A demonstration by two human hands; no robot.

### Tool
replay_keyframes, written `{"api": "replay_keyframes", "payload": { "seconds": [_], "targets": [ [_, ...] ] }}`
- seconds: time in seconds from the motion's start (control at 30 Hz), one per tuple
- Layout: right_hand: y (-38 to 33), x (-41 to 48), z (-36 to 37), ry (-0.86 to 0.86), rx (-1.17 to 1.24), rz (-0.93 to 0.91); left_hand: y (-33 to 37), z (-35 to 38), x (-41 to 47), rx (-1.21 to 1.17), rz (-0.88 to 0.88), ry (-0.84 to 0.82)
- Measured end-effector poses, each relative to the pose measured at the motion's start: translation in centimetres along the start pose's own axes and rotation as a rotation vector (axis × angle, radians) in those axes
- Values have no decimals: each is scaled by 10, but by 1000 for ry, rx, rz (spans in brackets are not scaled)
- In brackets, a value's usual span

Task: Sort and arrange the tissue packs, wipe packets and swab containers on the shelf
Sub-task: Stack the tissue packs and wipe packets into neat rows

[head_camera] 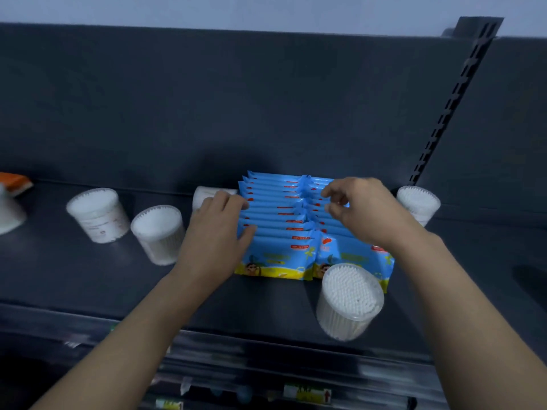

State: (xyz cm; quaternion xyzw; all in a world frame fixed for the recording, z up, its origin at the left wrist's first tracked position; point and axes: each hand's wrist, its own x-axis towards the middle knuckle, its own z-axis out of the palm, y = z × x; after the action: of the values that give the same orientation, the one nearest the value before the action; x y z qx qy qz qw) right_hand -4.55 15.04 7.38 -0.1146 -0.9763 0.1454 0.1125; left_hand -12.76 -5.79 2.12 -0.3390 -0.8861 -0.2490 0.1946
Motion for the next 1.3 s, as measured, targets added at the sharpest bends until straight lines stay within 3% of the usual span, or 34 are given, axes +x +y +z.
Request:
{"api": "replay_keyframes", "payload": {
  "seconds": [0.27, 0.63, 0.97, 1.3],
  "targets": [
    [-77, 28, 15, 22, -76, -133, -59, -53, -10, 38, -49, 138],
    [-258, 97, 93, -47, 10, -247, -228, -136, -35, 35, -217, 228],
    [-389, 172, 146, -184, 41, -479, -339, -185, -45, 86, -470, 307],
    [-472, 254, 192, -290, 50, -718, -404, -209, -38, 251, -715, 327]
  ]
}}
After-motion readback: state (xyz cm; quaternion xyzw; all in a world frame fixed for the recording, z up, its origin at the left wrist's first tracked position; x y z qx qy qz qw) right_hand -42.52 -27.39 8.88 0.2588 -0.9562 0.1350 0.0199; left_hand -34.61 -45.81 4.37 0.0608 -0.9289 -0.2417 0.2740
